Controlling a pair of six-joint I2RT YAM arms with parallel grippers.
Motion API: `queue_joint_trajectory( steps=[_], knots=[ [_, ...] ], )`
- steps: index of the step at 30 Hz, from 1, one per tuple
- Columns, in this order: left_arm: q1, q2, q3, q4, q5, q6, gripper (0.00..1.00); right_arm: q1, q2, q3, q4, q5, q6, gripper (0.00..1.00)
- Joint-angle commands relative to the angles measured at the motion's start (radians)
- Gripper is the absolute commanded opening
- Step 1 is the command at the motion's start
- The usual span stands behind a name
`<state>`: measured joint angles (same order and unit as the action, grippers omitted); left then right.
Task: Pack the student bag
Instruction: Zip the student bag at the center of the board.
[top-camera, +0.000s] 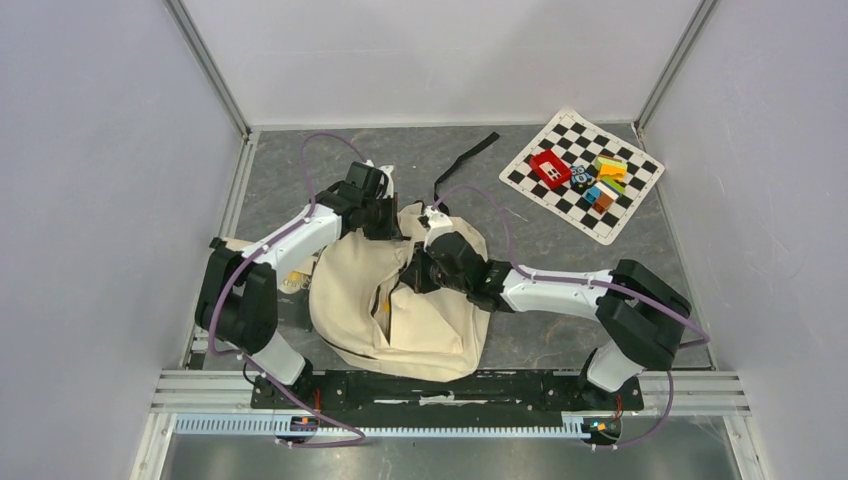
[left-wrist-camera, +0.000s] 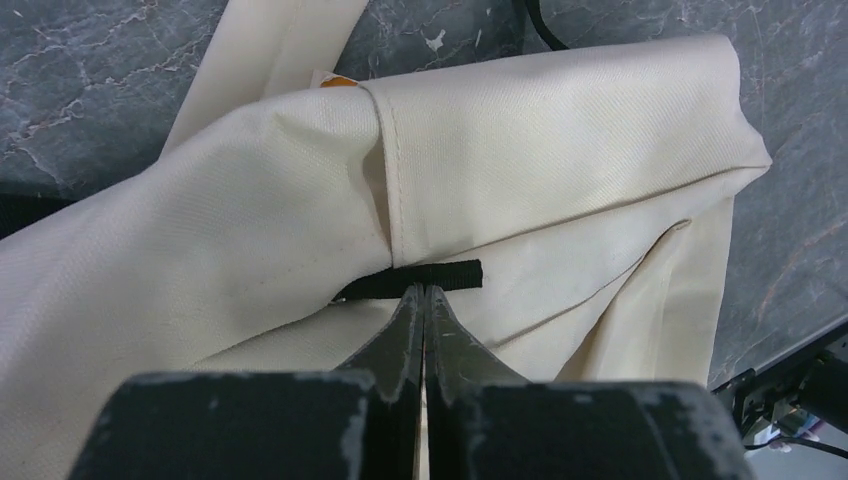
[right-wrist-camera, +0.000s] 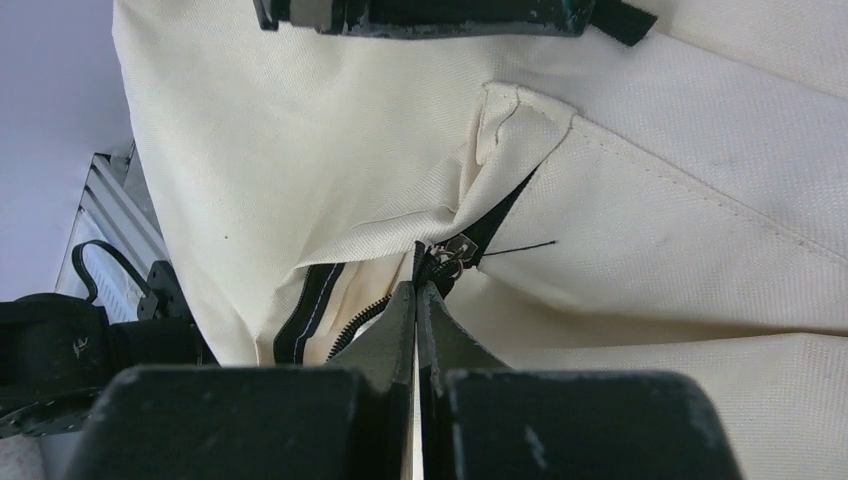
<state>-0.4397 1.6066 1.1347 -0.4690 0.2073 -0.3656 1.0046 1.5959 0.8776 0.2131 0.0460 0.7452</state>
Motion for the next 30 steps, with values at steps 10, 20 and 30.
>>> queue_joint_trajectory(
  steps=[10, 20, 30],
  knots=[
    [-0.02, -0.223, -0.048, -0.041, 0.026, 0.077, 0.53, 0.029, -0.061, -0.061, 0.036, -0.02, 0.034, 0.0],
    [-0.082, -0.227, -0.087, -0.117, -0.01, 0.067, 0.75, 0.029, -0.108, -0.111, 0.074, 0.003, 0.024, 0.0],
    [-0.194, -0.123, -0.061, -0.138, -0.099, 0.031, 0.62, 0.029, -0.112, -0.121, 0.072, 0.009, 0.018, 0.0]
  ],
)
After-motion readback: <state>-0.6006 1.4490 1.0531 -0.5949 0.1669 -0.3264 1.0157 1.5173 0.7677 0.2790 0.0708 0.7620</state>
